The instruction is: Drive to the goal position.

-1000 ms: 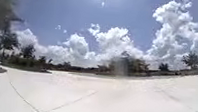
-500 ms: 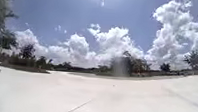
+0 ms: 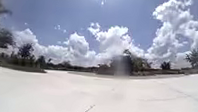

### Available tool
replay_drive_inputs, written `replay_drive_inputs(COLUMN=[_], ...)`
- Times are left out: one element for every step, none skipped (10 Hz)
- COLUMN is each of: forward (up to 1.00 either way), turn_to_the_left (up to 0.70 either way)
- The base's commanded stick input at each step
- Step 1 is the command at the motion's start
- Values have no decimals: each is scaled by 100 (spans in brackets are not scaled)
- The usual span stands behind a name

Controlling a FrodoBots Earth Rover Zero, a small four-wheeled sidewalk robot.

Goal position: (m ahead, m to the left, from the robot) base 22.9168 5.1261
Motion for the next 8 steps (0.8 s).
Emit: replay_drive_inputs(forward=[85,85,85,85,85,85,85,85], turn_to_the_left=[-1,-1,-1,-1,-1,-1,-1,-1])
